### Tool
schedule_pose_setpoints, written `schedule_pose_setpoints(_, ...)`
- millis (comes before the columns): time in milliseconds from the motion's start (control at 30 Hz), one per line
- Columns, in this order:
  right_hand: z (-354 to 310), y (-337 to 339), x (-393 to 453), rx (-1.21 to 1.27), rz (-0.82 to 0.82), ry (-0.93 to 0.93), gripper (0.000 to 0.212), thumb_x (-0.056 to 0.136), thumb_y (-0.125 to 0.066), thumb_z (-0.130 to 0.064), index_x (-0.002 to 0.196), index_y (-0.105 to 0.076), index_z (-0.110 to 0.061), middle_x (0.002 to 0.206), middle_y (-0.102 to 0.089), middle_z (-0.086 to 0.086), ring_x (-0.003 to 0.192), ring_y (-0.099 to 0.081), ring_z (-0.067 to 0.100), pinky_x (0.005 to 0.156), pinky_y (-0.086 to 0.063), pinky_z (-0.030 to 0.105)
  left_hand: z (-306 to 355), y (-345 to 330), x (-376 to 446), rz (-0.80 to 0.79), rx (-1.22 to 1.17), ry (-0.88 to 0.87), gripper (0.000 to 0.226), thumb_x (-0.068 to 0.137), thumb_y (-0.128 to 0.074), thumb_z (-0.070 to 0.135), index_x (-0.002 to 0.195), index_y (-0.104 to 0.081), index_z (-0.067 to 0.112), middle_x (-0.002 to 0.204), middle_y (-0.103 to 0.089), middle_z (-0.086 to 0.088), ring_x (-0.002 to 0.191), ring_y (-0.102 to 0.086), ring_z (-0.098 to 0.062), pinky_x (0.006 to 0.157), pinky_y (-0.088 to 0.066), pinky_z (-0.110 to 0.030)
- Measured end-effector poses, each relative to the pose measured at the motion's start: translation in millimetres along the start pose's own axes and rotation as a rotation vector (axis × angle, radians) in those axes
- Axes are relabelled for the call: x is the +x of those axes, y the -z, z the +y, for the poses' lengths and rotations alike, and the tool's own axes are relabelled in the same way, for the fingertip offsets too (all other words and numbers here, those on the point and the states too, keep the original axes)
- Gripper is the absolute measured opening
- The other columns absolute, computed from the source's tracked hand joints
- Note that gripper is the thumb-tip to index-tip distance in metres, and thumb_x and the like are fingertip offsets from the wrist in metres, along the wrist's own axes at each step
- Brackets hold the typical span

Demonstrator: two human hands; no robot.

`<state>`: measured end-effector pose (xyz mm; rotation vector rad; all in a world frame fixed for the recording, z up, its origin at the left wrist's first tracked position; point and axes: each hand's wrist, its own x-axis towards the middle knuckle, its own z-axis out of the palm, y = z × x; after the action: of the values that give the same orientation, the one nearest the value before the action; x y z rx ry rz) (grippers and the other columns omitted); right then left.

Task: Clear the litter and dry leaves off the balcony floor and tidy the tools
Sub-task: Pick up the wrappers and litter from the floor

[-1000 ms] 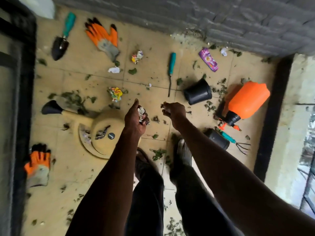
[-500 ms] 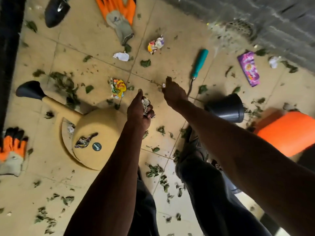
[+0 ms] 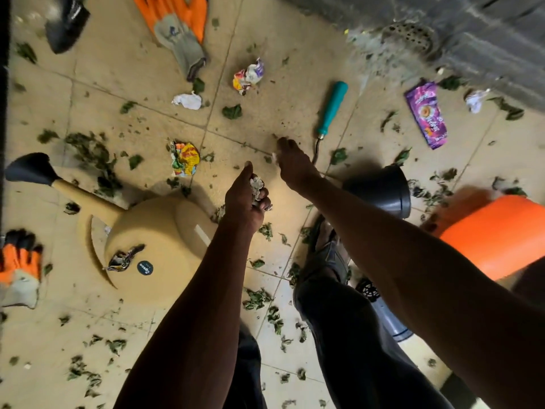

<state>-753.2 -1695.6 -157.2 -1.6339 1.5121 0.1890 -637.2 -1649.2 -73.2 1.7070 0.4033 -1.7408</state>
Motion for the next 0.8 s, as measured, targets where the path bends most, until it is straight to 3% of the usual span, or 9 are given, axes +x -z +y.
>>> schedule_pose_setpoints(167, 8.5, -4.0, 2.4, 0.012, -0.007, 0.090, 0.055, 0.096, -0.038, -0.003, 0.149, -0.033, -0.019, 0.154, -0.028, 0.018, 0.124, -0.051, 0.042, 0.100, -0.046, 0.044, 10.7, -14.2, 9.0, -0.011, 0.027, -0.020, 0.043, 0.100, -0.049, 0.040, 0.064, -0.038, 0.020, 0.040, -0.037, 0.002, 0.030, -0.028, -0.012, 0.036, -0.022, -0.013)
schedule_pose_setpoints(300, 8.8, -3.9, -0.6, -0.063, 0.008, 0.156, 0.047, 0.095, -0.041, 0.001, 0.141, -0.040, -0.009, 0.145, -0.034, 0.022, 0.111, -0.058, 0.037, 0.085, -0.049, 0.037, 17.7, -17.1, 17.0, -0.003, 0.026, -0.037, 0.042, 0.101, -0.048, 0.038, 0.064, -0.037, 0.020, 0.042, -0.035, 0.002, 0.031, -0.029, -0.011, 0.034, -0.021, -0.014)
schedule_pose_setpoints(400, -1.6, 12.5, -11.2, 0.145, 0.147, -0.041, 0.043, 0.091, -0.043, 0.005, 0.133, -0.040, 0.000, 0.131, -0.045, 0.023, 0.099, -0.060, 0.038, 0.069, -0.044, 0.033, 13.6, -20.8, 18.6, 0.012, 0.026, -0.039, 0.041, 0.099, -0.051, 0.038, 0.065, -0.037, 0.021, 0.046, -0.034, 0.002, 0.033, -0.031, -0.011, 0.034, -0.022, -0.016)
schedule_pose_setpoints(533, 18.1, 72.6, -35.2, 0.624, 0.419, -0.264, 0.026, 0.095, -0.039, -0.003, 0.117, -0.052, -0.006, 0.105, -0.065, 0.016, 0.087, -0.063, 0.029, 0.066, -0.042, 0.030, -4.1, -54.0, 9.9, -0.042, 0.078, -0.008, 0.040, 0.099, -0.051, 0.038, 0.066, -0.038, 0.021, 0.044, -0.035, 0.003, 0.032, -0.031, -0.011, 0.036, -0.023, -0.014)
schedule_pose_setpoints(600, 51.0, 107.2, -43.5, 0.640, 0.562, -0.308, 0.028, 0.092, -0.038, -0.007, 0.108, -0.060, -0.002, 0.102, -0.068, 0.018, 0.090, -0.064, 0.033, 0.068, -0.039, 0.030, -14.4, -81.4, 5.7, -0.074, 0.097, 0.003, 0.040, 0.099, -0.052, 0.037, 0.065, -0.038, 0.021, 0.043, -0.035, 0.003, 0.031, -0.031, -0.010, 0.036, -0.022, -0.013)
schedule_pose_setpoints(667, 96.9, 136.7, -43.0, 0.560, 0.702, -0.403, 0.039, 0.093, -0.036, -0.025, 0.100, -0.063, 0.003, 0.098, -0.069, 0.022, 0.094, -0.063, 0.038, 0.072, -0.039, 0.036, -25.2, -113.6, 4.2, -0.108, 0.126, -0.004, 0.037, 0.098, -0.054, 0.036, 0.066, -0.041, 0.022, 0.043, -0.034, 0.004, 0.032, -0.030, -0.010, 0.035, -0.021, -0.014)
schedule_pose_setpoints(733, 140.6, 158.3, -37.6, 0.441, 0.691, -0.586, 0.046, 0.099, -0.040, -0.041, 0.109, -0.056, 0.001, 0.107, -0.066, 0.024, 0.103, -0.060, 0.040, 0.074, -0.039, 0.038, -33.2, -143.8, 6.1, -0.155, 0.157, -0.015, 0.036, 0.096, -0.056, 0.036, 0.066, -0.043, 0.023, 0.047, -0.033, 0.004, 0.032, -0.029, -0.010, 0.037, -0.019, -0.016)
schedule_pose_setpoints(800, 176.1, 168.0, -30.8, 0.354, 0.580, -0.663, 0.050, 0.096, -0.053, -0.041, 0.125, -0.042, -0.003, 0.120, -0.058, 0.024, 0.112, -0.055, 0.040, 0.078, -0.040, 0.039, -40.1, -171.1, 11.5, -0.214, 0.212, -0.005, 0.040, 0.095, -0.057, 0.040, 0.062, -0.040, 0.023, 0.048, -0.032, 0.003, 0.031, -0.028, -0.010, 0.040, -0.018, -0.018)
